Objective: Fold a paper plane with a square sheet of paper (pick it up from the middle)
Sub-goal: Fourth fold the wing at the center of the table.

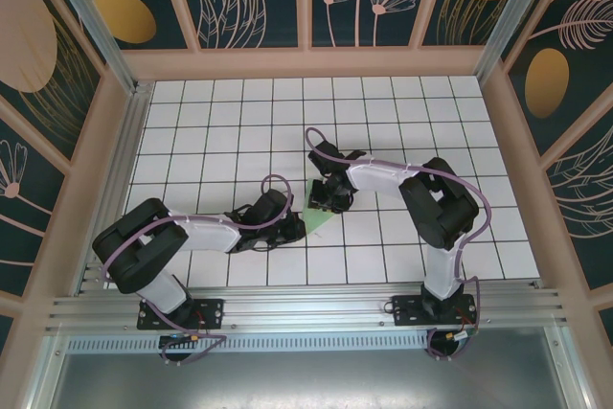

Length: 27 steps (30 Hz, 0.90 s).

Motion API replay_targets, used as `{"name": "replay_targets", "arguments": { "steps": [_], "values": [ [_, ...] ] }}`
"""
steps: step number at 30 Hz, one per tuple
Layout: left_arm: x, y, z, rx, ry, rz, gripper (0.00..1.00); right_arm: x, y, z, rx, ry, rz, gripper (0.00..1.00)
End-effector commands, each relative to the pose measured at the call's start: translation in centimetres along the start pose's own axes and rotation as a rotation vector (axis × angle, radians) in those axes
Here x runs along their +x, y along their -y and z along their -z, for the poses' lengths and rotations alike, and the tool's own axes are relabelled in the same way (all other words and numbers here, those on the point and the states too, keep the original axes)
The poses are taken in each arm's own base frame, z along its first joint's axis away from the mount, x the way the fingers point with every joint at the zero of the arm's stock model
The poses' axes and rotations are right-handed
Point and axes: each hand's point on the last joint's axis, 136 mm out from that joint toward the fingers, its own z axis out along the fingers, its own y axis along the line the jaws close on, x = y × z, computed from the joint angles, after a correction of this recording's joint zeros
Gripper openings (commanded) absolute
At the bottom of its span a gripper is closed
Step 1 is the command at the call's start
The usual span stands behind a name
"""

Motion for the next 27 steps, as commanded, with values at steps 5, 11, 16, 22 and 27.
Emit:
{"name": "replay_targets", "arguments": {
  "steps": [5,11,16,22,27],
  "values": [
    [1.7,-2.0,0.4,-0.085,-0.056,-0.017,0.09,2.6,8.9,-5.3,0.321,-0.075,-0.052,0.37],
    [2.3,-3.1,1.0,-0.134,-0.073,-0.032,0.08,2.6,8.8,-5.4,0.320,-0.076,-0.053,0.37],
    [0.3,-0.7,2.8,-0.089,0.016,-0.059,0.08,2.6,8.9,-5.4,0.320,-0.078,-0.053,0.37],
    [-1.0,4.3,3.5,0.109,0.051,-0.058,0.10,2.6,8.8,-5.5,0.318,-0.079,-0.053,0.37],
    [-0.5,4.0,2.2,0.090,0.011,-0.057,0.10,2.6,8.7,-5.5,0.317,-0.080,-0.052,0.37]
  ]
}}
